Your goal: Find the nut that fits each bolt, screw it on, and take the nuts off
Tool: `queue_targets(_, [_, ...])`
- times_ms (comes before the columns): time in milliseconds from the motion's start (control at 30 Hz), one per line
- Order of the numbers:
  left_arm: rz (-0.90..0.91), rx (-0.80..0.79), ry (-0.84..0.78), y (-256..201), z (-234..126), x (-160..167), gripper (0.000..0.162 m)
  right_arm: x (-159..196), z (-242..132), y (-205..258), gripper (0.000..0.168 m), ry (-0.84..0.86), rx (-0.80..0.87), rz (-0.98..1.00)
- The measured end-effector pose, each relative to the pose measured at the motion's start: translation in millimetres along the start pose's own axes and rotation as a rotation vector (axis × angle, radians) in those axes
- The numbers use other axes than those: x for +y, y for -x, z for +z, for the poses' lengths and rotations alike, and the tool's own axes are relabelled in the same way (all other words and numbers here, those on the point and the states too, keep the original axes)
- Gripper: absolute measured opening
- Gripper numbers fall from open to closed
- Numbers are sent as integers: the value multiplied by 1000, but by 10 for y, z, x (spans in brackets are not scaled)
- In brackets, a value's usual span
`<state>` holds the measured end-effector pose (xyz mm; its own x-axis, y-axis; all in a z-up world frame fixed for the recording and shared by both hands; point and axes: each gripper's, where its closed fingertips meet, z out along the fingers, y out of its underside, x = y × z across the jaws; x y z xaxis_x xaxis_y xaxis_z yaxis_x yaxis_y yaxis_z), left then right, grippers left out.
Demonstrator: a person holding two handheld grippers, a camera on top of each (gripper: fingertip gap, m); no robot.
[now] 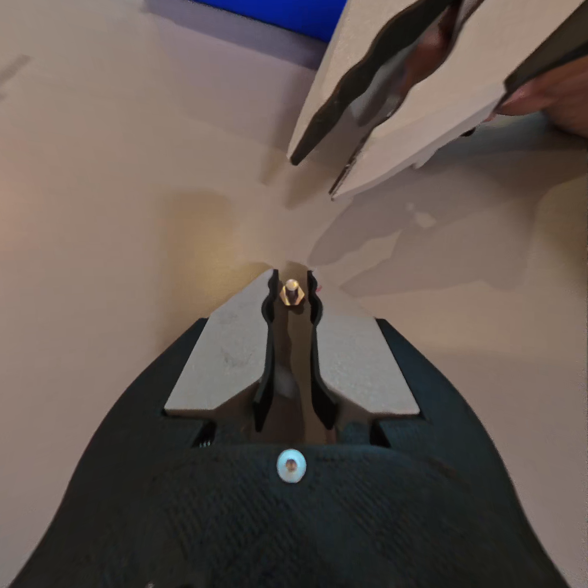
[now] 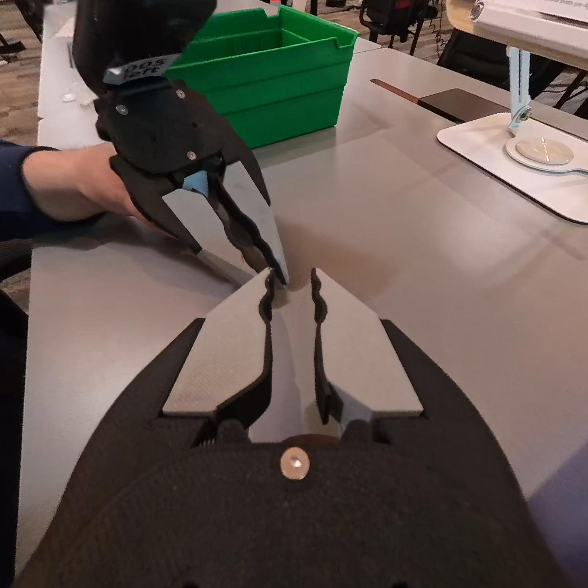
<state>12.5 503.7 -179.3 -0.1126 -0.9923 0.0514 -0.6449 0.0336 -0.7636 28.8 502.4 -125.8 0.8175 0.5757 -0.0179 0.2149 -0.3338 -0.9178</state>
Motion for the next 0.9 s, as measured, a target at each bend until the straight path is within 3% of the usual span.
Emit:
queue_targets(333, [-58, -115, -128, 237, -268, -134, 37, 15, -32, -131, 22, -4, 49, 40])
queue_targets(567, [-88, -190, -106, 390, -253, -65, 51, 180, 3, -295, 33, 54, 101, 124])
queue_targets(900, [-64, -206, -109, 361, -200, -87, 54, 112, -41, -393, 40, 20, 179, 72])
